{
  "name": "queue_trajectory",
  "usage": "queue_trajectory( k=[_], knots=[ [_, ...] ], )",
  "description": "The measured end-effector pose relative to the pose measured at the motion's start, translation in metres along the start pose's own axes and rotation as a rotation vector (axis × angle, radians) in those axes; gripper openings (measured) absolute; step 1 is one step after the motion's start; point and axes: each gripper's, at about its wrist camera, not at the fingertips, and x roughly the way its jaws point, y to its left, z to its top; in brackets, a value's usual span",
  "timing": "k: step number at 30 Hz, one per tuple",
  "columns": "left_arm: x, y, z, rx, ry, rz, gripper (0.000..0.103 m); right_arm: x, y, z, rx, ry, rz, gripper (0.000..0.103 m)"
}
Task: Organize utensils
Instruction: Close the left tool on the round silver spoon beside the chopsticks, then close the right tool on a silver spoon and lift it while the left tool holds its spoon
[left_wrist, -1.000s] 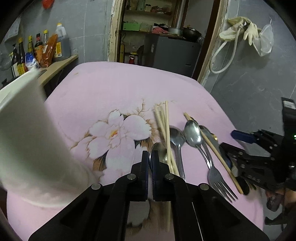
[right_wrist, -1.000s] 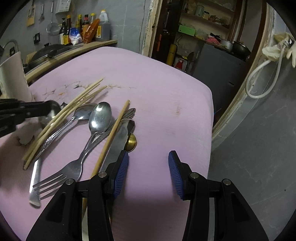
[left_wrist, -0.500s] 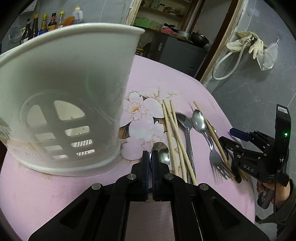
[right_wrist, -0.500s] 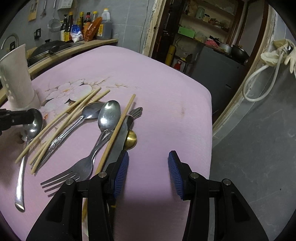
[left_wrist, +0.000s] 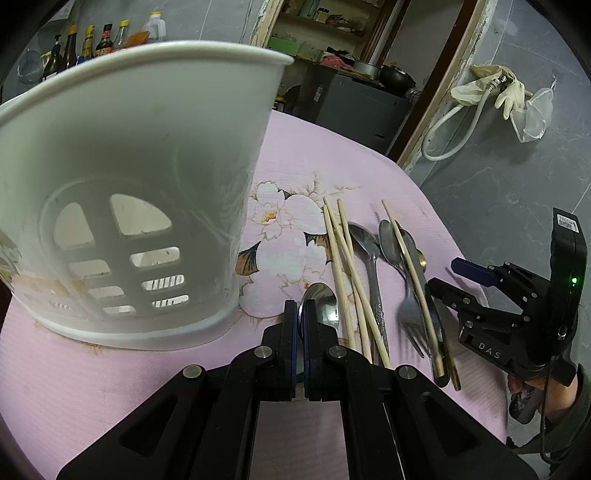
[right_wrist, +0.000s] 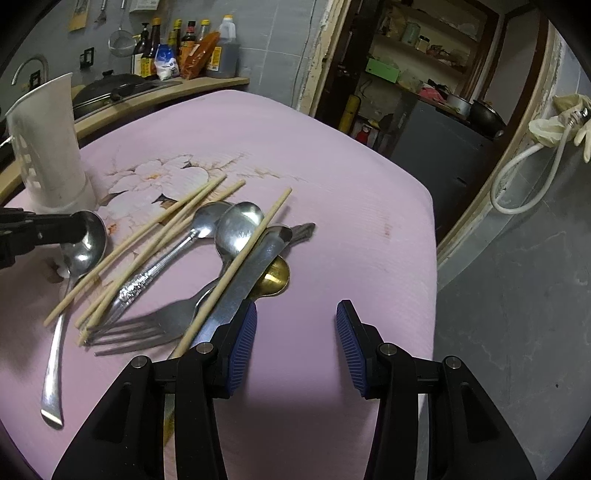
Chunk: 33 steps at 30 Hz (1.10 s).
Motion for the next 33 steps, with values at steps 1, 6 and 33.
queue_trajectory(
  k=[1,6,33],
  knots=[
    [0.000,0.001,0.000,0.000,0.000,0.000,0.001,0.001,0.002,0.001,0.000,-0.001,0.005,0.044],
    [-0.001,0.002,0.000,-0.002,0.001,-0.002,0.001,0.002,0.009,0.007,-0.011,-0.006,0.045,0.044],
    [-0.006,0.005,0.001,-0.012,0.005,-0.009,0.001,0.032,0.009,0.054,0.094,-0.008,0.124,0.044]
  ],
)
